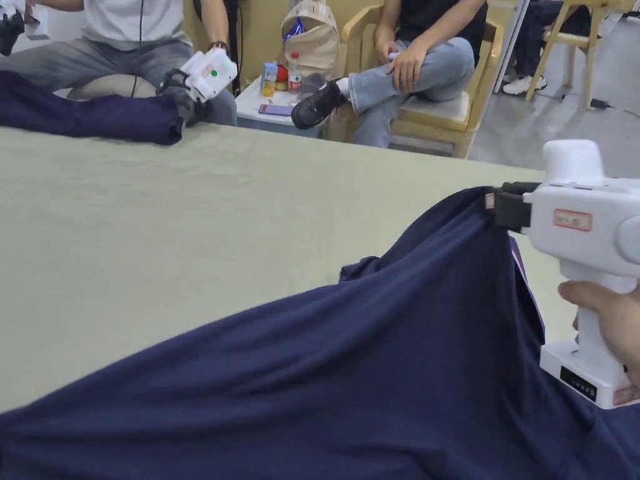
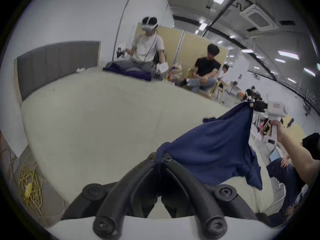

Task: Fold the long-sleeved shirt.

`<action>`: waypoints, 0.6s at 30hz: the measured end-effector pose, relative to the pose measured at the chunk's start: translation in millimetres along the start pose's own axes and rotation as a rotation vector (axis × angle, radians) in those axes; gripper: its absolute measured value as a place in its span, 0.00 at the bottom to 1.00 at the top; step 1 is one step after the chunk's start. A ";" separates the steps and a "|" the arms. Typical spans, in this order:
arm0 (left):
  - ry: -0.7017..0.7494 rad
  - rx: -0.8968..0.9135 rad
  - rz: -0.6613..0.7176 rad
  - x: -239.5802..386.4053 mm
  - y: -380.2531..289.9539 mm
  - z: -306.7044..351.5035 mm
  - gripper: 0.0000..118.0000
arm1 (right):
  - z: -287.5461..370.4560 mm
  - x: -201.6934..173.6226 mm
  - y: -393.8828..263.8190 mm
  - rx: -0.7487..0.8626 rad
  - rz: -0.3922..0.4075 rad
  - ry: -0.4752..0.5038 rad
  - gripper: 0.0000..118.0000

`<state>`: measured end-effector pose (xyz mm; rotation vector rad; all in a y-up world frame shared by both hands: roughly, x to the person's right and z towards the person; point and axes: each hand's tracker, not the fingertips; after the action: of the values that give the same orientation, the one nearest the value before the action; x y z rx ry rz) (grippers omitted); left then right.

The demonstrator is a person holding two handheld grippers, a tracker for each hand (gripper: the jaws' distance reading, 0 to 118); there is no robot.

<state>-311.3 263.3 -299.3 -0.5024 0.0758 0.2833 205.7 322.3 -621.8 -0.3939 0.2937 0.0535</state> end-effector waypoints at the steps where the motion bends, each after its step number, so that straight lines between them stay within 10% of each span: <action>1: -0.027 0.028 -0.009 3.6 15.7 2.4 0.00 | 19.4 6.1 15.1 0.029 -0.029 -0.008 0.02; 18: -0.027 0.375 -0.201 136.3 384.1 -21.3 0.00 | 223.9 36.2 306.5 0.413 -0.089 -0.309 0.02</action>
<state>-290.6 608.9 -515.4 -0.1318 0.0497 0.0746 268.0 691.2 -548.5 0.0143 -0.0212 -0.0336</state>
